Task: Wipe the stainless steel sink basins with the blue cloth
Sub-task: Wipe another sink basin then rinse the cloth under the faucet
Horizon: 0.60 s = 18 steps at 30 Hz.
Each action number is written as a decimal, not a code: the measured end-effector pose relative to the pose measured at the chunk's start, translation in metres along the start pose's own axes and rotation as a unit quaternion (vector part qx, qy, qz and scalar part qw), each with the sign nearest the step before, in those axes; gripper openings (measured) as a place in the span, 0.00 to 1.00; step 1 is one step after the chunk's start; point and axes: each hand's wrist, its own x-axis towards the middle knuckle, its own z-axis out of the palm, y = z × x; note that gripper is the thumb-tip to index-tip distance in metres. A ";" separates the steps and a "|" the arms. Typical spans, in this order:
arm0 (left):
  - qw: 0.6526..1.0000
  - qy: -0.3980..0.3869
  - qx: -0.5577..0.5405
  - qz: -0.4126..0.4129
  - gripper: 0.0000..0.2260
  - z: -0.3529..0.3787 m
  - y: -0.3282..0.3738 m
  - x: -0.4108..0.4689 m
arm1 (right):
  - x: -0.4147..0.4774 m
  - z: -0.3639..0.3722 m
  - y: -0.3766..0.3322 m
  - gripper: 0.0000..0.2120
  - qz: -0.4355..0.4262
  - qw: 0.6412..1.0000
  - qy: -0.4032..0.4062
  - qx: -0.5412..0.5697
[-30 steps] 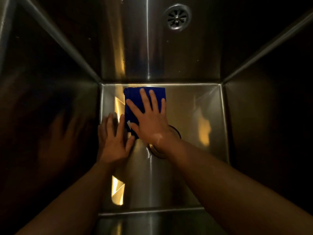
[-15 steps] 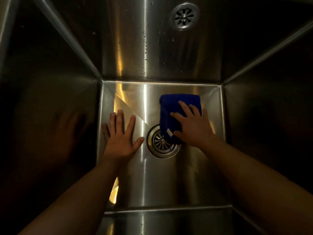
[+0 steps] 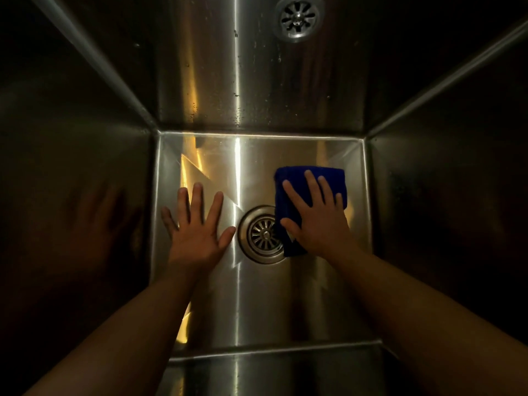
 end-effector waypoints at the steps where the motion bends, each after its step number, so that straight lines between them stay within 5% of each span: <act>1: 1.000 -0.004 0.002 -0.001 0.32 0.000 0.000 0.000 | -0.009 0.005 0.005 0.36 -0.001 1.000 -0.006 -0.005; 10: 1.000 -0.029 0.009 -0.007 0.33 -0.005 0.003 0.001 | -0.140 0.049 0.035 0.36 -0.026 0.993 -0.081 -0.087; 18: 0.999 -0.034 0.012 -0.008 0.33 -0.009 0.003 0.000 | -0.109 0.049 0.040 0.35 0.023 0.995 -0.081 -0.046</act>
